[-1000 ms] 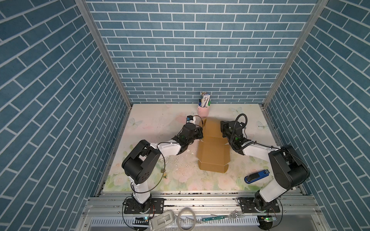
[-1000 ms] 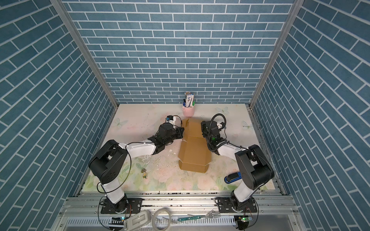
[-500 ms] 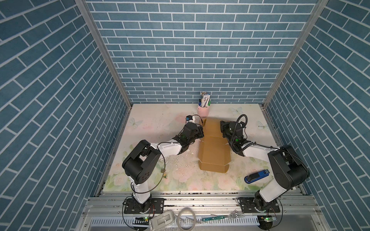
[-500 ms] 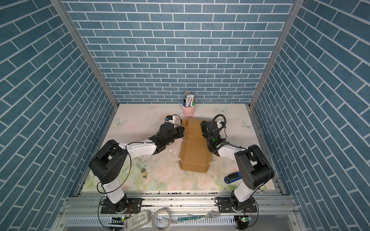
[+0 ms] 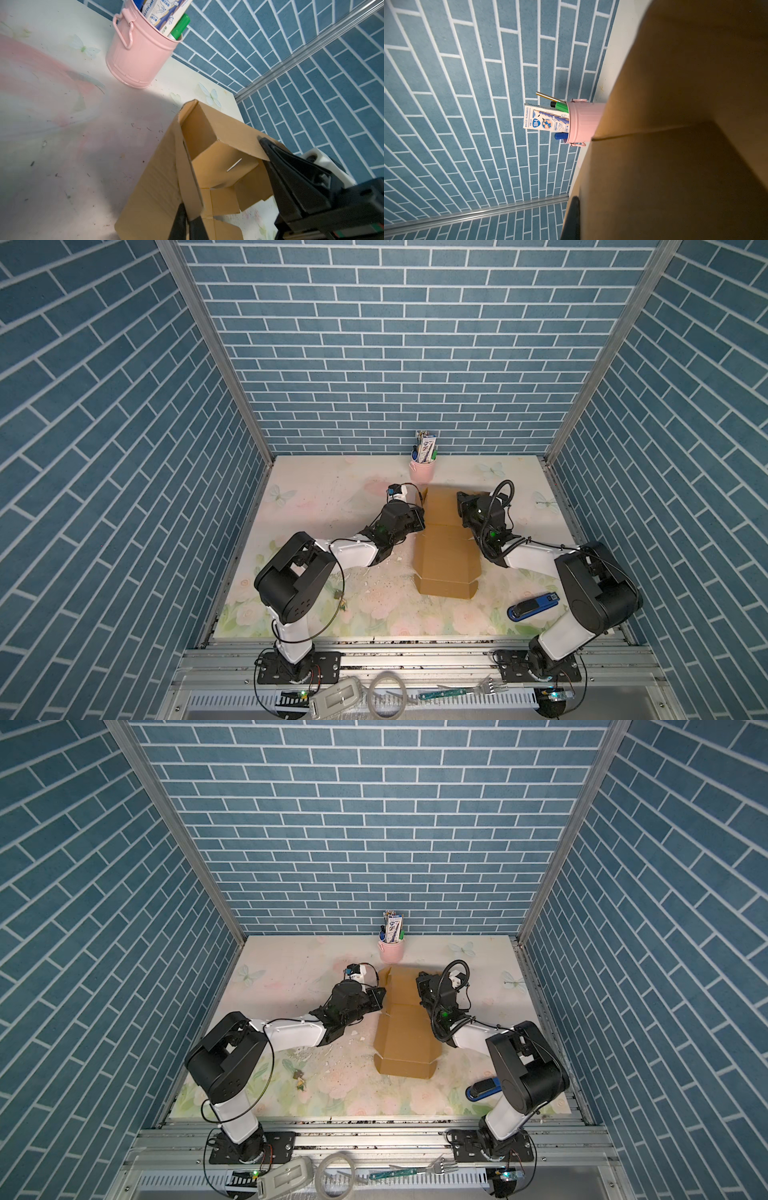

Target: Fold the paper box

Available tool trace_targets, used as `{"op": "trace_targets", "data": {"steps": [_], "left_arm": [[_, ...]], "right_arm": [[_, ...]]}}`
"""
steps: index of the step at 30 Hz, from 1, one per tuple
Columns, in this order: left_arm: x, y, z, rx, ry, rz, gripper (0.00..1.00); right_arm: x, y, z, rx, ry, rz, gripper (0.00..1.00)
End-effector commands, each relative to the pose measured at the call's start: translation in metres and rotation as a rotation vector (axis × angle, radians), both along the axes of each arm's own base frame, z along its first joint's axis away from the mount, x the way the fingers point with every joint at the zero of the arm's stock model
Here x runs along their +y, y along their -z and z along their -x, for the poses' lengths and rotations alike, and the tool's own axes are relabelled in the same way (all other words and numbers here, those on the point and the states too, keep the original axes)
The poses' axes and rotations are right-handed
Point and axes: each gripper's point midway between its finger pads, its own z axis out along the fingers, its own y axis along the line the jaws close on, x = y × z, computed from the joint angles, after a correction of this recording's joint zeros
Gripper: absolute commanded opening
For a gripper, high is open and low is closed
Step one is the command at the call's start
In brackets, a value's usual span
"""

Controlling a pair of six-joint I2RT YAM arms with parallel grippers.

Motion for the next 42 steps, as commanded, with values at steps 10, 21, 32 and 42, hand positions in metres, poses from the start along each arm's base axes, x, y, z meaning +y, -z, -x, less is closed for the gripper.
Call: {"op": "trace_targets", "data": {"steps": [10, 21, 32, 42], "left_arm": [[-0.031, -0.021, 0.038, -0.203, 0.293, -0.036, 0.25], [-0.014, -0.054, 0.068, -0.301, 0.423, -0.094, 0.41], [0.071, -0.044, 0.040, -0.222, 0.252, -0.186, 0.42], [0.075, 0.015, 0.010, -0.146, 0.313, -0.188, 0.43]], "right_arm": [[0.019, 0.018, 0.016, 0.036, -0.119, 0.079, 0.00], [0.020, 0.022, 0.018, 0.044, -0.142, 0.115, 0.00], [0.026, 0.026, 0.015, 0.039, -0.174, 0.114, 0.00], [0.029, 0.026, 0.013, 0.038, -0.190, 0.123, 0.00]]}}
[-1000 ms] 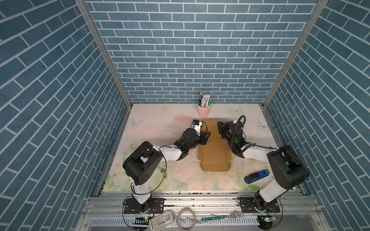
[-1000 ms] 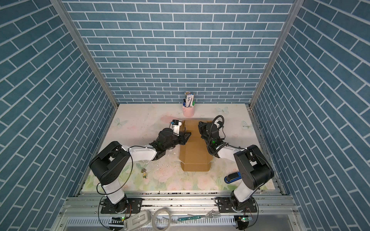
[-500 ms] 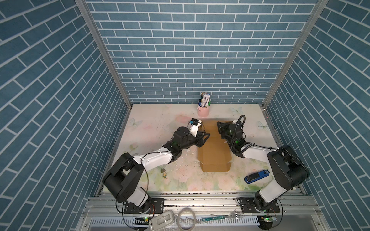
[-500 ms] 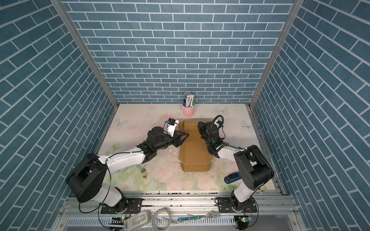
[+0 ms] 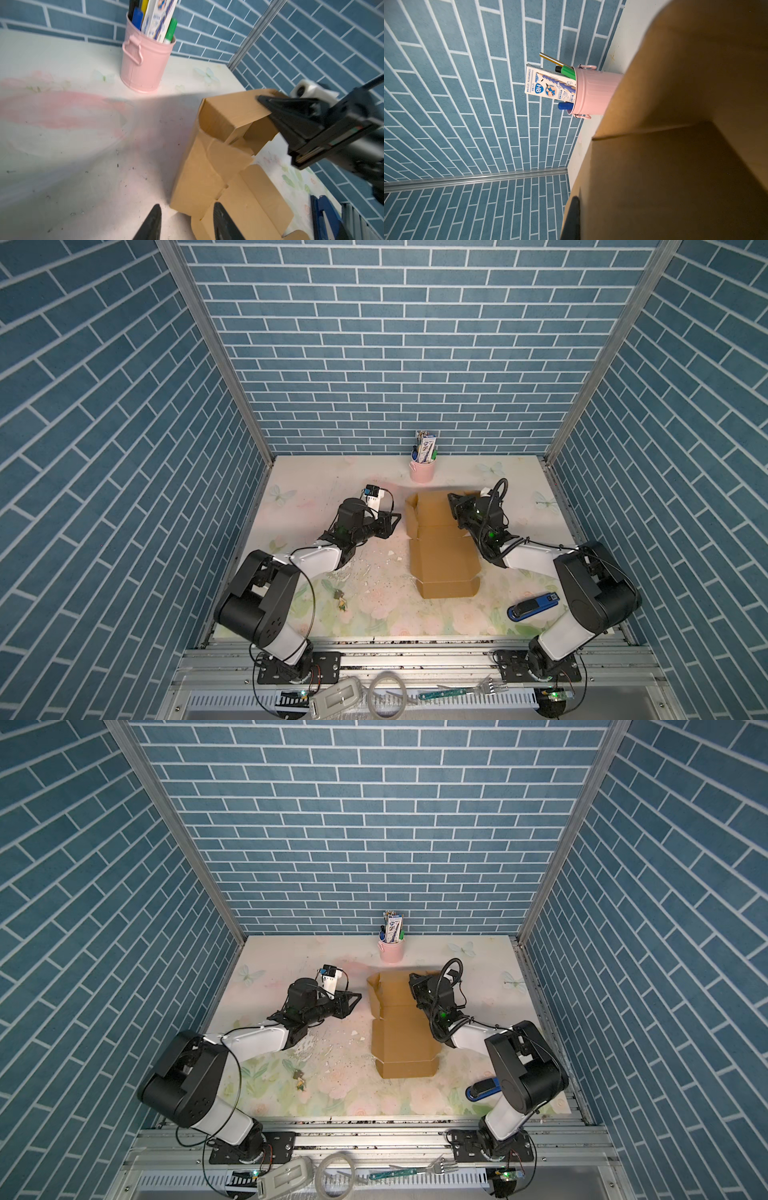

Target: Fold the paper box

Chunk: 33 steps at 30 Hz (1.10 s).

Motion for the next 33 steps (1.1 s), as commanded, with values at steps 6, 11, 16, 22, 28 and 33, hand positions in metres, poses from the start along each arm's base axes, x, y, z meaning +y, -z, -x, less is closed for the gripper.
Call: {"op": "trace_targets", "data": {"steps": [6, 11, 16, 22, 28, 33], "left_arm": [[-0.032, 0.010, -0.011, -0.045, 0.166, 0.053, 0.43], [-0.044, 0.010, -0.012, -0.075, 0.232, 0.042, 0.43], [-0.057, 0.010, -0.010, -0.084, 0.274, 0.001, 0.43], [-0.072, 0.013, -0.004, -0.094, 0.301, -0.039, 0.43], [-0.077, 0.023, -0.009, -0.081, 0.259, -0.098, 0.39], [-0.074, 0.028, -0.018, -0.097, 0.172, -0.193, 0.38]], "right_arm": [[0.007, 0.025, 0.002, 0.037, -0.056, 0.095, 0.00], [0.007, 0.027, 0.002, 0.037, -0.056, 0.097, 0.00], [0.009, 0.027, -0.001, 0.032, -0.058, 0.093, 0.00], [0.012, 0.029, -0.003, 0.033, -0.063, 0.091, 0.00], [0.012, 0.027, -0.001, 0.030, -0.065, 0.089, 0.00], [0.012, 0.026, -0.001, 0.023, -0.066, 0.087, 0.00]]}}
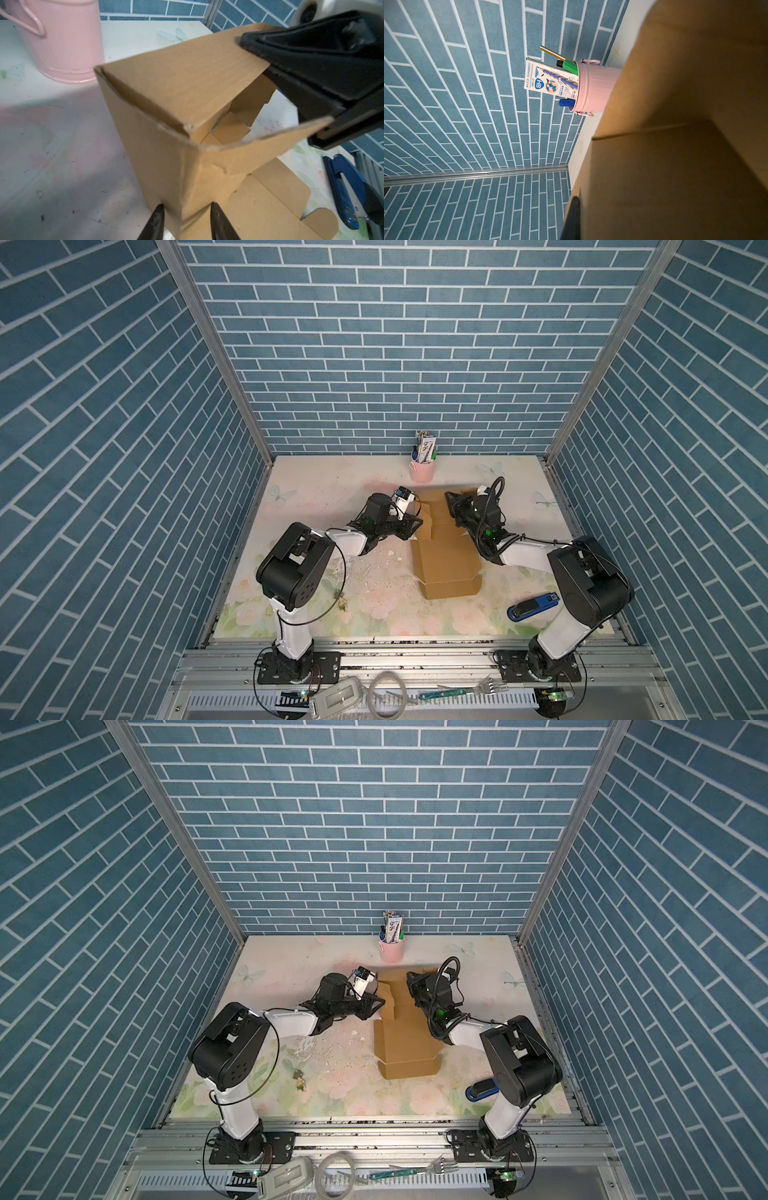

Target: Fold the paper box

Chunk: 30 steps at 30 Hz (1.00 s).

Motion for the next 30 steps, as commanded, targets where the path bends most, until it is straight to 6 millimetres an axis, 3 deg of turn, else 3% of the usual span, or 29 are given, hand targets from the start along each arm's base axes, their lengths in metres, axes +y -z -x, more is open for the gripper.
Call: {"op": "trace_targets", "data": {"steps": [1, 16, 30], "left_arm": [[-0.001, 0.000, -0.009, -0.044, -0.052, -0.073, 0.38], [0.012, -0.005, -0.034, -0.070, -0.253, -0.140, 0.38], [0.016, -0.007, -0.037, -0.127, -0.390, -0.269, 0.09]], "right_arm": [[0.004, 0.023, 0.006, 0.031, -0.039, 0.092, 0.00], [0.005, 0.016, 0.008, 0.019, -0.027, 0.095, 0.00], [0.008, 0.005, 0.015, 0.043, 0.028, 0.081, 0.00]]}}
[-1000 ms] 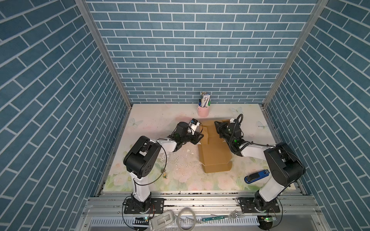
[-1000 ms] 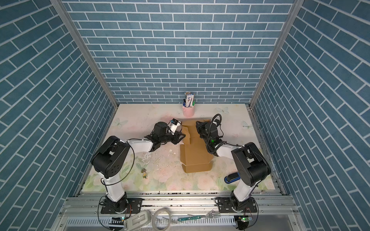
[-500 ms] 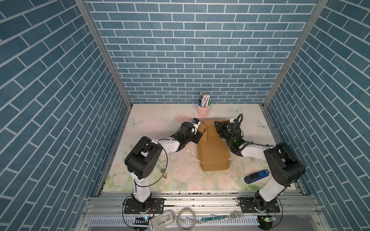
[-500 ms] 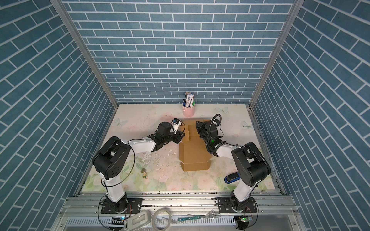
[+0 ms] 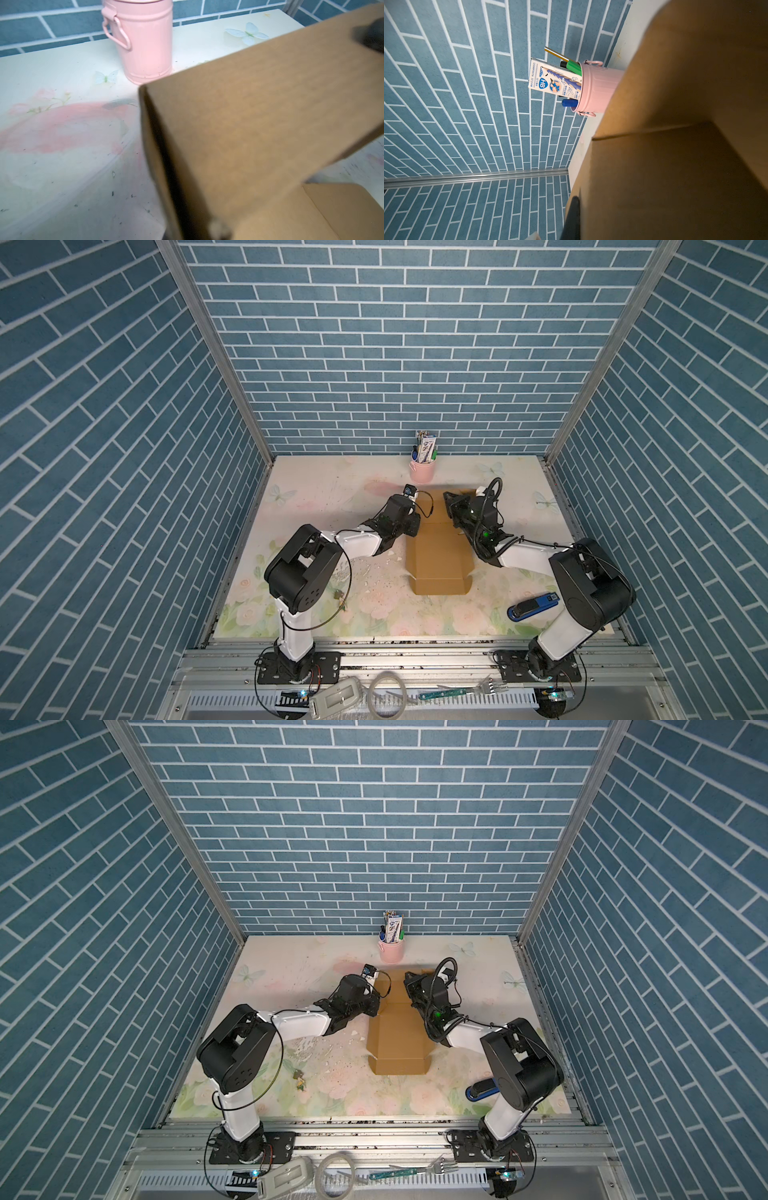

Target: Fold the paper box

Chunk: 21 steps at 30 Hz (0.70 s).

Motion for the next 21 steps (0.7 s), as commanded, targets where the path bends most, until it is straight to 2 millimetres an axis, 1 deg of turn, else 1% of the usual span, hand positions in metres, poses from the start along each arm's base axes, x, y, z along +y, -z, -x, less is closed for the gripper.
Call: {"op": "trace_targets", "data": {"steps": [1, 5, 12, 13, 15, 17, 21], "left_arm": [[0.005, -0.011, -0.009, -0.049, -0.061, -0.028, 0.08], [0.008, -0.011, -0.005, -0.049, -0.069, -0.027, 0.06], [0.008, -0.017, 0.003, -0.032, -0.038, -0.025, 0.04], [0.008, -0.019, 0.004, -0.030, -0.035, -0.027, 0.04], [0.012, -0.022, 0.006, -0.030, -0.038, -0.033, 0.03], [0.015, -0.024, 0.007, -0.028, -0.043, -0.039, 0.03], [0.026, -0.024, 0.006, 0.000, -0.076, -0.044, 0.03]], "right_arm": [[0.003, 0.010, 0.009, 0.050, -0.007, 0.062, 0.00], [0.001, 0.007, 0.012, 0.076, 0.017, 0.065, 0.00], [0.005, -0.005, 0.013, 0.077, 0.009, 0.079, 0.00], [0.006, -0.006, 0.013, 0.072, 0.000, 0.084, 0.04], [0.008, -0.009, 0.014, 0.057, -0.016, 0.096, 0.19], [0.009, -0.012, 0.016, 0.034, -0.031, 0.106, 0.30], [0.013, -0.029, 0.024, -0.063, -0.090, 0.155, 0.46]]}}
